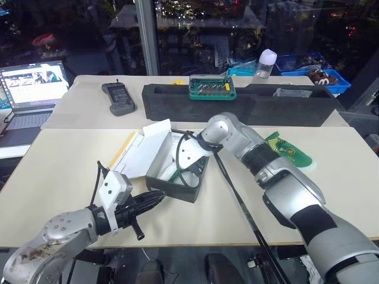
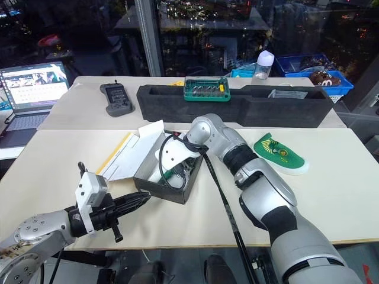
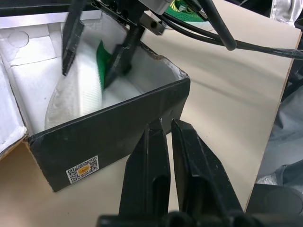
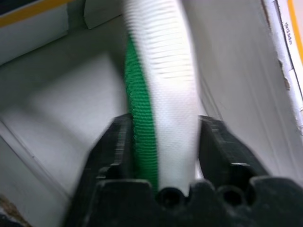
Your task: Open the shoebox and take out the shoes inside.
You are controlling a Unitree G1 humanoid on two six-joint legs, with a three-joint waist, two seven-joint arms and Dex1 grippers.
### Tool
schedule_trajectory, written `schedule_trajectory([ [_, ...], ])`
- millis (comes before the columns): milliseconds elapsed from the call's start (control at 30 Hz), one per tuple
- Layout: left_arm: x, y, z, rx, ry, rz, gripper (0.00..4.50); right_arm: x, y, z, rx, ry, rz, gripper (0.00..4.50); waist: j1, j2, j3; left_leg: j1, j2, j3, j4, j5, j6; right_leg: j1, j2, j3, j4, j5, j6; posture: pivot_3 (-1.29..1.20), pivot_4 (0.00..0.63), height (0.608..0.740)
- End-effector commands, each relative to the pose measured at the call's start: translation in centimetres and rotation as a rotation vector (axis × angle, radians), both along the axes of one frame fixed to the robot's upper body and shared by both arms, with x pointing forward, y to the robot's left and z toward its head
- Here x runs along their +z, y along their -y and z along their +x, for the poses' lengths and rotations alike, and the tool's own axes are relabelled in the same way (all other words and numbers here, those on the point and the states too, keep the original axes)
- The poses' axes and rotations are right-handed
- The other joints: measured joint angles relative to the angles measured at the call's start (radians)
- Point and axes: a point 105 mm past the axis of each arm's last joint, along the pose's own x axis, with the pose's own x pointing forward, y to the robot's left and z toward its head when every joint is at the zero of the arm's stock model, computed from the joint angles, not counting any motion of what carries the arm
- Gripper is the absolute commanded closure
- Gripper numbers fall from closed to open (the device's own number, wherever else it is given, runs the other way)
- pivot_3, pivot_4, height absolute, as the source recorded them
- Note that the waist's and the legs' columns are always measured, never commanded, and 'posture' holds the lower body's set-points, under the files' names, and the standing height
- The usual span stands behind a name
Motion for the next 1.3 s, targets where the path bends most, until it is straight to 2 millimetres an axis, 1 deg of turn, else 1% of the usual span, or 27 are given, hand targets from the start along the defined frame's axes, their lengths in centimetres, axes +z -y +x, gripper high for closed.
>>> schedule_trajectory([
  [33,1.0,0.4,-0.1,-0.022,0.046,-0.002,4.19,2.6,-0.7,0.1,0.013,0.057,0.100,4.00,0.000,0.000,0.000,0.000,0.000,0.000,0.000,0.000,0.000,0.000,0.000,0.000,0.000,0.000,0.000,0.00,0.150,0.715],
  [67,1.0,0.4,-0.1,-0.023,0.047,0.000,4.19,3.6,-1.0,0.0,0.014,0.065,0.138,4.15,0.000,0.000,0.000,0.000,0.000,0.000,0.000,0.000,0.000,0.000,0.000,0.000,0.000,0.000,0.000,0.00,0.150,0.715],
  [167,1.0,0.4,0.0,-0.025,0.048,0.002,4.19,6.5,-1.1,-0.3,0.013,0.087,0.216,4.15,0.000,0.000,0.000,-0.001,0.000,0.000,0.000,0.000,0.000,-0.001,0.000,0.000,0.000,0.000,0.000,0.00,0.150,0.715],
  [233,1.0,0.4,0.1,-0.025,0.048,0.003,4.19,7.8,-1.0,-0.7,0.012,0.079,0.244,4.15,0.000,0.000,0.000,-0.001,0.000,0.000,0.000,0.000,0.000,-0.001,0.000,0.000,0.000,0.000,0.000,0.00,0.150,0.715],
  [300,1.0,0.4,0.1,-0.025,0.047,0.003,4.19,8.8,-0.5,-1.5,0.024,0.061,0.257,4.15,0.000,0.000,0.000,-0.001,0.000,0.000,0.000,0.000,0.000,-0.001,0.000,0.000,0.000,0.000,0.000,0.00,0.150,0.715],
  [367,1.0,0.3,0.1,-0.025,0.046,0.003,4.19,9.2,-0.2,-2.0,0.032,0.050,0.260,4.15,0.000,0.000,0.000,-0.001,0.000,0.000,0.000,0.000,0.000,-0.001,0.000,0.000,0.000,0.000,0.000,0.00,0.150,0.715],
  [500,0.8,0.3,0.0,-0.030,0.042,0.003,4.19,10.7,0.4,-2.0,-0.002,0.063,0.303,4.15,-0.001,0.000,0.000,0.000,0.000,0.000,0.000,0.000,0.000,0.000,0.000,0.000,0.000,0.000,0.000,0.00,0.150,0.715],
  [567,0.8,0.4,0.0,-0.034,0.041,0.003,4.19,12.4,1.4,-1.7,-0.048,0.072,0.341,4.15,0.000,0.000,0.000,0.000,0.000,0.000,0.000,0.000,0.000,-0.001,0.000,0.000,0.000,0.000,0.000,0.00,0.150,0.715],
  [600,0.8,0.5,0.1,-0.036,0.041,0.002,4.19,13.3,2.1,-1.8,-0.070,0.060,0.363,4.15,0.002,0.000,0.000,-0.001,0.000,0.000,0.000,0.000,0.000,-0.001,0.000,0.000,0.000,0.000,0.000,0.00,0.150,0.715],
  [667,0.8,0.5,0.1,-0.039,0.041,0.000,4.19,14.6,3.4,-2.3,-0.101,0.022,0.384,4.15,0.010,0.000,0.001,-0.001,0.000,0.000,0.000,0.000,0.000,-0.001,0.000,0.000,0.000,0.000,0.000,0.00,0.150,0.715],
  [733,0.7,0.6,0.1,-0.042,0.041,-0.001,4.19,15.1,5.2,-2.5,-0.147,-0.012,0.362,4.15,0.019,0.000,0.001,-0.002,0.000,0.000,0.000,0.000,0.000,-0.001,0.000,0.000,-0.001,0.000,0.000,0.00,0.150,0.715],
  [800,0.7,0.8,0.2,-0.049,0.040,-0.004,4.19,15.5,7.1,-2.3,-0.214,-0.017,0.348,4.15,0.023,0.000,0.001,-0.002,0.000,0.000,0.000,0.000,0.000,-0.001,0.000,0.000,-0.001,-0.001,0.000,0.00,0.150,0.715],
  [833,0.6,0.8,0.2,-0.052,0.039,-0.006,4.19,15.6,8.1,-2.0,-0.271,-0.043,0.351,4.15,0.024,0.000,0.001,-0.002,0.000,0.000,-0.001,0.000,0.000,-0.001,0.000,0.000,-0.001,-0.001,0.000,0.00,0.150,0.715],
  [867,0.6,0.9,0.2,-0.056,0.038,-0.010,4.19,15.2,9.5,-1.8,-0.334,-0.083,0.340,4.15,0.024,0.000,0.001,-0.002,0.000,0.000,-0.001,0.000,0.000,-0.001,0.000,0.000,-0.001,-0.001,0.000,0.00,0.150,0.715],
  [933,0.6,1.2,0.3,-0.067,0.037,-0.018,4.19,13.4,13.0,-1.8,-0.444,-0.160,0.276,4.15,0.028,0.000,0.001,-0.002,0.000,0.000,-0.001,0.000,0.000,-0.001,0.000,0.000,-0.002,-0.001,0.000,0.00,0.150,0.715],
  [967,0.6,1.4,0.3,-0.072,0.036,-0.021,4.19,12.4,14.4,-2.4,-0.495,-0.242,0.269,4.15,0.034,0.000,0.001,-0.002,0.000,0.000,0.000,0.000,0.000,-0.001,0.000,0.000,-0.002,-0.001,0.000,0.00,0.150,0.715],
  [1067,0.5,1.7,0.3,-0.079,0.034,-0.030,4.19,10.2,16.3,-3.6,-0.579,-0.412,0.258,4.15,0.037,0.001,0.001,-0.002,-0.001,0.001,0.000,0.000,0.000,0.000,-0.001,0.000,-0.005,-0.002,-0.002,0.00,0.150,0.715],
  [1200,0.4,1.9,0.4,-0.094,0.029,-0.035,4.19,6.3,19.5,-3.3,-0.729,-0.478,0.143,4.15,0.016,0.002,0.002,-0.002,-0.001,0.003,0.000,0.000,0.000,-0.002,-0.001,0.002,-0.004,-0.001,0.000,0.00,0.150,0.715],
  [1300,0.4,2.1,0.5,-0.105,0.028,-0.040,4.19,4.0,21.3,-2.5,-0.842,-0.526,0.103,4.15,0.012,0.002,0.002,-0.001,-0.001,0.003,-0.001,0.000,0.000,-0.001,-0.001,0.002,-0.002,-0.001,0.000,0.00,0.150,0.715],
])
